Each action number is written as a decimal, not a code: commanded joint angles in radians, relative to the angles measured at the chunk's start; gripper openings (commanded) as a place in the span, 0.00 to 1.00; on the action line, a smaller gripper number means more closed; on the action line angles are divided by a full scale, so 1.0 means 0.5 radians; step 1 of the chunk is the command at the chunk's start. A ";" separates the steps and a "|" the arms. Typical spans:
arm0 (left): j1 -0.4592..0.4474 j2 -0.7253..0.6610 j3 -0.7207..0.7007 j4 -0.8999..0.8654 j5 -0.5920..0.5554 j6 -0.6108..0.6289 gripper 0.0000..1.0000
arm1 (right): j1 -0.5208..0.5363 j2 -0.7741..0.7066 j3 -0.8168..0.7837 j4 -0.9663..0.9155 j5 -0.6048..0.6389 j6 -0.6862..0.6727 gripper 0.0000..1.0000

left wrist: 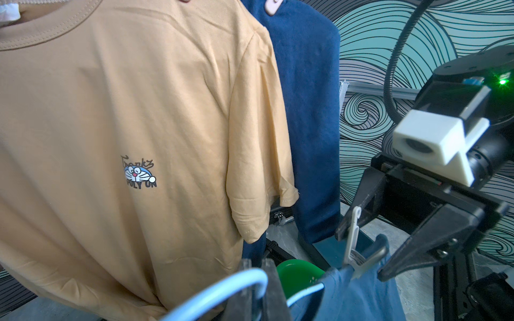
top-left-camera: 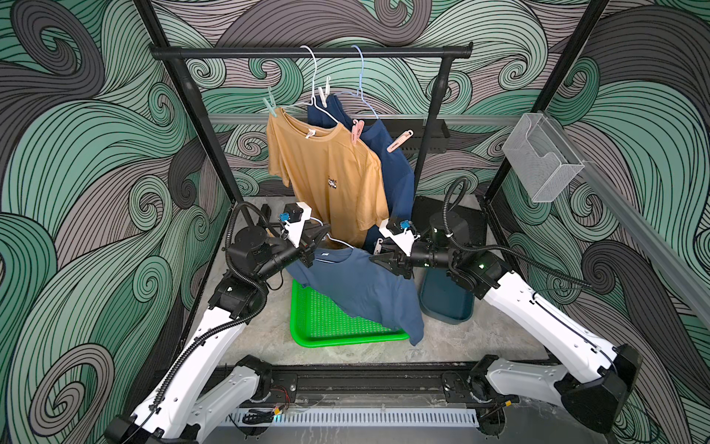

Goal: Remove the clothespins securing t-shirts to the hanger
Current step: Remove the clothespin from the hanger.

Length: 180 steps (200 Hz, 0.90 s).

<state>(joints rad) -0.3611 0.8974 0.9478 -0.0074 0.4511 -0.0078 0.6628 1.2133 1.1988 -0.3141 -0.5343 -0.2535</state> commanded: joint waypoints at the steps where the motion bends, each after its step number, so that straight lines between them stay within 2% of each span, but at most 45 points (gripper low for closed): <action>1: -0.011 -0.039 0.071 0.024 -0.019 0.025 0.00 | -0.013 0.004 0.060 0.022 -0.051 0.001 0.44; 79: -0.016 -0.040 0.083 0.015 -0.035 0.052 0.00 | -0.016 0.009 0.052 0.045 -0.063 0.038 0.29; 180: -0.017 -0.044 0.068 -0.044 -0.124 0.140 0.00 | -0.045 -0.112 -0.068 0.166 0.049 0.060 0.22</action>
<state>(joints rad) -0.3634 0.8928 0.9478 -0.0353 0.4213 0.0353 0.6544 1.1923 1.1820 -0.2718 -0.5304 -0.2363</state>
